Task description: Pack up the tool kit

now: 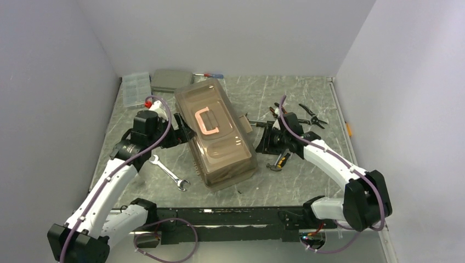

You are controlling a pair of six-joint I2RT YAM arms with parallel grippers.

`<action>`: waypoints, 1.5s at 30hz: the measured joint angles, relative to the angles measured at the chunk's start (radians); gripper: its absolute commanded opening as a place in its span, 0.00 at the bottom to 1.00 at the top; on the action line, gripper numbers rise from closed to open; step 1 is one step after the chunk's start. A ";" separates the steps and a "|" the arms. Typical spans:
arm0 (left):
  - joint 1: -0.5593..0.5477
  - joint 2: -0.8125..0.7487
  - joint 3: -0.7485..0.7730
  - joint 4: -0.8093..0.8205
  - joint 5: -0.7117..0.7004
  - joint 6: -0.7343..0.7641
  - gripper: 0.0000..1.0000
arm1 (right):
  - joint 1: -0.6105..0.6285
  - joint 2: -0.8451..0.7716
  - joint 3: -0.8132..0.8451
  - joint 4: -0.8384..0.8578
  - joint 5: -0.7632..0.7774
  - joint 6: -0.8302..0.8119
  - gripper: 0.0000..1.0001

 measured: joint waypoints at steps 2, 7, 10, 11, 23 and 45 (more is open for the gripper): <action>0.010 0.019 -0.001 0.027 0.001 -0.009 0.91 | 0.022 -0.021 -0.040 0.001 -0.003 0.005 0.35; 0.049 0.085 -0.003 0.116 0.033 -0.028 0.88 | 0.084 -0.062 -0.104 0.013 0.028 0.035 0.34; 0.068 0.131 0.009 0.164 0.036 -0.031 0.88 | 0.127 -0.061 -0.105 0.020 0.056 0.054 0.33; 0.074 0.148 0.014 0.182 0.036 -0.031 0.88 | 0.148 -0.056 -0.104 0.026 0.063 0.062 0.33; 0.161 0.381 0.236 0.166 0.053 0.045 0.92 | 0.298 0.217 0.035 0.142 0.034 0.145 0.33; 0.197 0.346 0.475 -0.136 0.051 0.353 0.95 | 0.195 0.154 0.172 0.197 -0.053 0.149 0.41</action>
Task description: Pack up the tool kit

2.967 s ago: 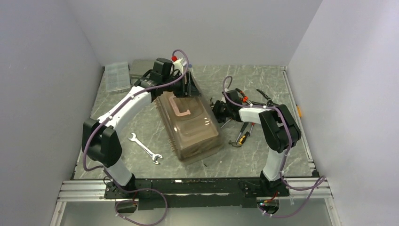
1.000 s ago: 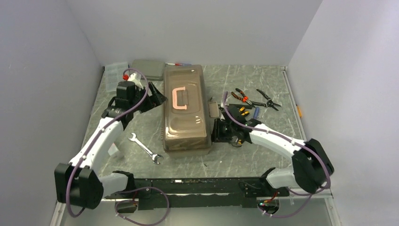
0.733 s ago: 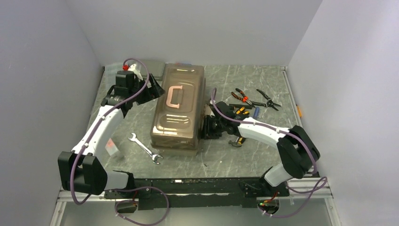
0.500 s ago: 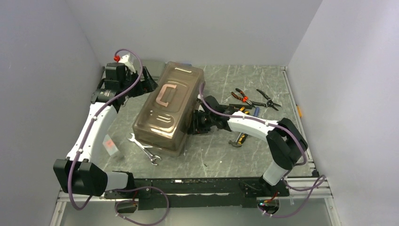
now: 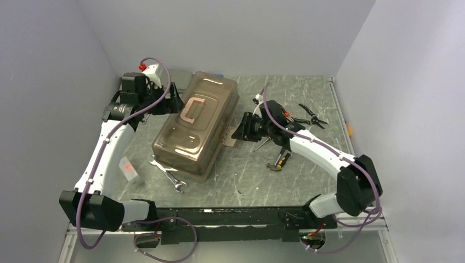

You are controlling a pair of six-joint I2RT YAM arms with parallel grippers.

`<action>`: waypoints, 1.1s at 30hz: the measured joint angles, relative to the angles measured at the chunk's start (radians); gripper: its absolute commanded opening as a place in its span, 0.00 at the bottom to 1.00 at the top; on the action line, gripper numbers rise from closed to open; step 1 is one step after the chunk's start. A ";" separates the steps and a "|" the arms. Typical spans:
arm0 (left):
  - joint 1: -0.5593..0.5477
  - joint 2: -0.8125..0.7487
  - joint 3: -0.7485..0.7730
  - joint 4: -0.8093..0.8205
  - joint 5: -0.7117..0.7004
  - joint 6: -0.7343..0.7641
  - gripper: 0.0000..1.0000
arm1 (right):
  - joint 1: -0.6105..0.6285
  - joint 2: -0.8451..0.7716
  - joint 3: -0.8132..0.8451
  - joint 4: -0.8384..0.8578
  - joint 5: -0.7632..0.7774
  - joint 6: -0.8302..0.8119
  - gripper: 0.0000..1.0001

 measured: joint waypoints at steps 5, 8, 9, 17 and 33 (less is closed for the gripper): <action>-0.084 0.011 0.066 -0.036 -0.006 0.042 0.88 | -0.054 -0.029 -0.005 0.006 -0.003 0.000 0.45; -0.146 0.027 0.105 -0.041 -0.013 0.060 0.85 | -0.068 -0.006 -0.008 0.022 -0.008 0.003 0.45; -0.166 0.037 0.119 -0.048 -0.020 0.069 0.84 | -0.072 0.002 -0.014 0.036 -0.010 0.010 0.46; -0.258 0.168 0.224 -0.135 -0.123 0.125 0.73 | -0.080 0.009 -0.045 0.113 -0.032 0.045 0.47; -0.313 0.263 0.303 -0.242 -0.246 0.185 0.57 | -0.085 0.009 -0.045 0.159 -0.034 0.054 0.47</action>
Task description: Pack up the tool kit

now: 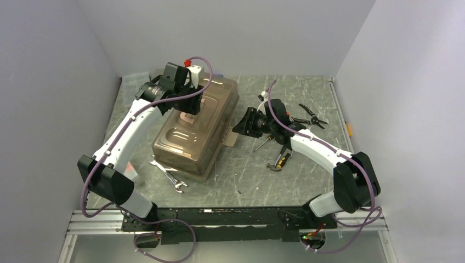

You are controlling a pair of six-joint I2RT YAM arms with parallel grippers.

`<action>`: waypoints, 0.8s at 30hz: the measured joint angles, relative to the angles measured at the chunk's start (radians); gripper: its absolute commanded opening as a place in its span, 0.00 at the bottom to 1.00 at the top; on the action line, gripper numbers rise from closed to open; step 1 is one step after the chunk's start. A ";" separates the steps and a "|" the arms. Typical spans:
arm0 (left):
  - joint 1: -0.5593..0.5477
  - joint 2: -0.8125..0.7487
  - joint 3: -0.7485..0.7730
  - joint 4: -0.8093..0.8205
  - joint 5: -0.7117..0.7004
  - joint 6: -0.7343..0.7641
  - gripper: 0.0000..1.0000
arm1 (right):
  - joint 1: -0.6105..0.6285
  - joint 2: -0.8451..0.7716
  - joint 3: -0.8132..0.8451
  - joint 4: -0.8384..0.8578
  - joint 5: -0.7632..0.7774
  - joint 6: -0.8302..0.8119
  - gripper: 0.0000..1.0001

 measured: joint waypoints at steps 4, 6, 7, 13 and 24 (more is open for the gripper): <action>-0.008 0.031 0.011 -0.008 0.005 0.003 0.57 | -0.002 0.000 0.000 0.000 0.000 0.000 0.47; -0.011 0.054 0.014 -0.013 0.009 0.004 0.58 | -0.003 0.000 0.000 0.000 0.000 0.000 0.47; -0.011 0.067 0.016 -0.016 0.012 0.004 0.58 | -0.004 -0.002 0.000 0.000 0.000 0.000 0.47; -0.011 0.133 0.060 -0.025 0.006 -0.001 0.32 | -0.019 -0.024 0.000 -0.001 0.000 -0.001 0.47; 0.028 0.170 0.130 -0.079 0.103 -0.058 0.00 | -0.043 -0.046 0.000 0.000 -0.012 -0.001 0.47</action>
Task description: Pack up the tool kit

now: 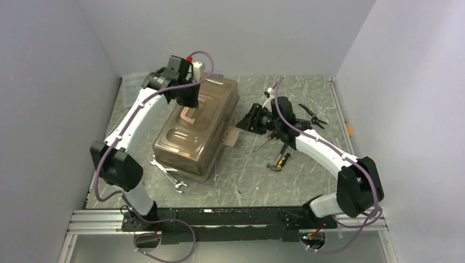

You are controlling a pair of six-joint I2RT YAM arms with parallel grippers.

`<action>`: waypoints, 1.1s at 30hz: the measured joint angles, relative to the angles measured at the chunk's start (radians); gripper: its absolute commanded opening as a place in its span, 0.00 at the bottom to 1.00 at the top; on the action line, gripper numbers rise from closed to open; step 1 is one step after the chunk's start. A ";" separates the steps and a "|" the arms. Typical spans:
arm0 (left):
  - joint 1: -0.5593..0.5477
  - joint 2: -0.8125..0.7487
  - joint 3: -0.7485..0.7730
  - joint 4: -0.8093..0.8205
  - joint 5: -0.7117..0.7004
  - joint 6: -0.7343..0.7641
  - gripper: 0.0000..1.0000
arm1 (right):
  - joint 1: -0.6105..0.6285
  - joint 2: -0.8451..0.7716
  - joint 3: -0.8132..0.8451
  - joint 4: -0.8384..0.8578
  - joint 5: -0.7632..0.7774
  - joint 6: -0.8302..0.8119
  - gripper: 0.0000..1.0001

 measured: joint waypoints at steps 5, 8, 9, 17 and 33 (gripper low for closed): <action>0.092 -0.018 0.003 -0.016 0.096 0.000 0.00 | 0.000 0.021 0.003 0.020 -0.028 0.008 0.48; 0.120 -0.015 0.018 -0.051 0.146 -0.002 0.02 | 0.000 0.041 0.005 0.041 -0.045 0.022 0.51; 0.124 -0.015 0.029 -0.059 0.164 -0.004 0.03 | 0.000 0.046 0.005 0.047 -0.050 0.026 0.55; 0.157 -0.049 0.058 -0.056 0.259 -0.026 0.56 | 0.002 0.072 -0.004 0.156 -0.094 0.086 0.80; 0.564 -0.147 -0.294 0.156 0.476 -0.109 0.97 | 0.053 0.168 -0.066 0.436 -0.124 0.229 0.76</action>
